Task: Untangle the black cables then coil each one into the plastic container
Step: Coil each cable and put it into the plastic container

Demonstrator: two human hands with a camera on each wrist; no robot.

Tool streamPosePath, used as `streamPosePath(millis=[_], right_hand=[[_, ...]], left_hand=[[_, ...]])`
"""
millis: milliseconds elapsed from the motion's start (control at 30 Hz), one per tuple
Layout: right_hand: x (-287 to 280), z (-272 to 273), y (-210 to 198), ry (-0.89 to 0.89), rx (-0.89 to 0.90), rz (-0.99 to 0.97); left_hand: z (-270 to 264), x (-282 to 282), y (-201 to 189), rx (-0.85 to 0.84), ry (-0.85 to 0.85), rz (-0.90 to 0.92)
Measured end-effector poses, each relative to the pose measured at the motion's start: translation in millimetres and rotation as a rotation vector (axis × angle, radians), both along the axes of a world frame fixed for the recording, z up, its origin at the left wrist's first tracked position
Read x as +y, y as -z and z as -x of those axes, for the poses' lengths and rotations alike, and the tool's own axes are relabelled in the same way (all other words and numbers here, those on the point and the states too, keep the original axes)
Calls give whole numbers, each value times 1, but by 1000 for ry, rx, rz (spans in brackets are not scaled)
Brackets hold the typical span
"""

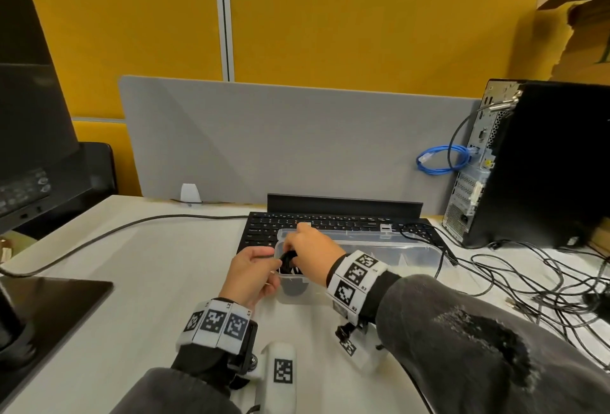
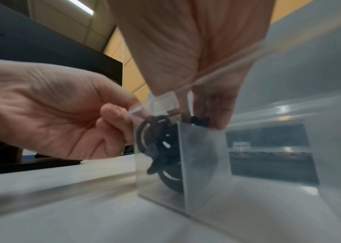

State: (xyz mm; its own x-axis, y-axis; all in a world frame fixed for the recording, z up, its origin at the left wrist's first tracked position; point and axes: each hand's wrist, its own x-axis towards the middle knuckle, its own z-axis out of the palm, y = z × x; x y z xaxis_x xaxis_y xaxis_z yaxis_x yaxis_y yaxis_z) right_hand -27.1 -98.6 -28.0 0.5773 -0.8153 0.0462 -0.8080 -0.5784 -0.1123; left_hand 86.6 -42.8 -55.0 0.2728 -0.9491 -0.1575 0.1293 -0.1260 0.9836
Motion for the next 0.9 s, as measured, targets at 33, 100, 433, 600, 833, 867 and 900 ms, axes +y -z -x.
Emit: streamPosePath(millis=[33, 100, 433, 600, 833, 867, 900], right_hand=[[2, 3, 0, 8, -76, 2], [6, 9, 0, 22, -133, 33], [16, 9, -3, -125, 196, 55], [16, -1, -15, -73, 525, 15], [27, 97, -57, 124, -805, -182], [33, 121, -71, 195, -991, -207], [40, 144, -82, 246, -1092, -249]], left_hand=[[1, -1, 1, 2, 0, -1], [1, -3, 1, 13, -1, -5], [3, -9, 7, -85, -5, -19], [2, -11, 9, -88, 0, -12], [0, -6, 9, 4, 12, -38], [0, -5, 8, 13, 14, -41], [1, -4, 7, 23, 13, -43]])
